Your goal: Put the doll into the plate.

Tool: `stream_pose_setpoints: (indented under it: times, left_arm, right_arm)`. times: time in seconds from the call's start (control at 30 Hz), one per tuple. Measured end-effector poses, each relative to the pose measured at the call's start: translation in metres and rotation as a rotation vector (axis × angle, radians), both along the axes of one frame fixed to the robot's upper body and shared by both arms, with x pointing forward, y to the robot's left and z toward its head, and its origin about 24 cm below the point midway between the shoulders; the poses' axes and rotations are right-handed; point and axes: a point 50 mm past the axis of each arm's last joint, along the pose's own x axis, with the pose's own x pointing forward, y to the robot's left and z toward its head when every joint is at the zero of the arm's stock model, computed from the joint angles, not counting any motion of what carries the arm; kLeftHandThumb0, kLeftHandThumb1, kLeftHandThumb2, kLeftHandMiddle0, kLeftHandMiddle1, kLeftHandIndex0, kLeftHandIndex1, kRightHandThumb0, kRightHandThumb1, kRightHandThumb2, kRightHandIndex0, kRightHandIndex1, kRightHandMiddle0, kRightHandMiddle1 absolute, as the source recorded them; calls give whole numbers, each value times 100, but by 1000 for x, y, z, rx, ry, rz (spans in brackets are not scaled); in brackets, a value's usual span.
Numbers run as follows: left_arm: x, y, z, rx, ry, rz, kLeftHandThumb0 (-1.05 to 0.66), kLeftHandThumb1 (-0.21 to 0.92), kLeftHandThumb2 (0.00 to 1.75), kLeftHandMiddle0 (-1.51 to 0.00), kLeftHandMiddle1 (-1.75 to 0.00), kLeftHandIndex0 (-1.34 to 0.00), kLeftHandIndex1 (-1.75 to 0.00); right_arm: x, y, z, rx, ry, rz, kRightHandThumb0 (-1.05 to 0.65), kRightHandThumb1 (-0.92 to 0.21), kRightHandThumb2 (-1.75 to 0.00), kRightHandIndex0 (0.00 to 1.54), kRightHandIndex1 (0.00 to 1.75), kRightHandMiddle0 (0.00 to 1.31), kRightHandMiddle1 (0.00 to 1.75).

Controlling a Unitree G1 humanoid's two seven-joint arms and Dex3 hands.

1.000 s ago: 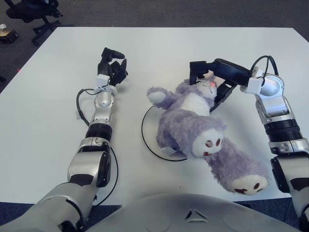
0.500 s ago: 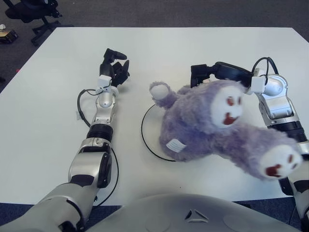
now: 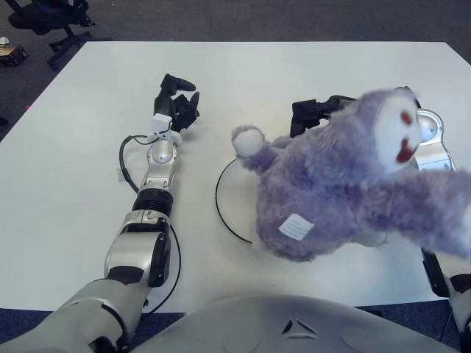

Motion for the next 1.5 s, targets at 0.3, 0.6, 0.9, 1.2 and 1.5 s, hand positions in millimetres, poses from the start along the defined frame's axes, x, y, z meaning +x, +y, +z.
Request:
stream_pose_setpoints:
  times: [0.3, 0.6, 0.9, 1.2, 1.5]
  left_arm:
    - [0, 0, 0, 1, 3, 0, -35, 92, 37, -86, -175, -35, -160]
    - [0, -1, 2, 4, -2, -4, -35, 92, 37, -87, -175, -35, -160]
    - [0, -1, 2, 5, 2, -6, -35, 92, 37, -88, -175, -35, -160]
    - [0, -1, 1, 9, 11, -15, -35, 92, 37, -89, -175, -35, -160]
    - [-1, -2, 1, 9, 10, -16, -35, 92, 37, -90, -175, -36, -159]
  right_arm:
    - [1, 0, -1, -16, 33, 18, -40, -92, -47, 28, 0, 28, 1]
    - [3, 1, 0, -26, 65, 27, -40, -92, -46, 25, 0, 26, 0]
    - [3, 0, 0, -30, 62, 30, -43, -92, -43, 22, 0, 24, 0]
    - [3, -1, 0, -37, 14, 30, -46, -92, -42, 20, 0, 23, 0]
    - [3, -2, 0, -47, -22, 28, -51, -92, -41, 19, 0, 22, 0]
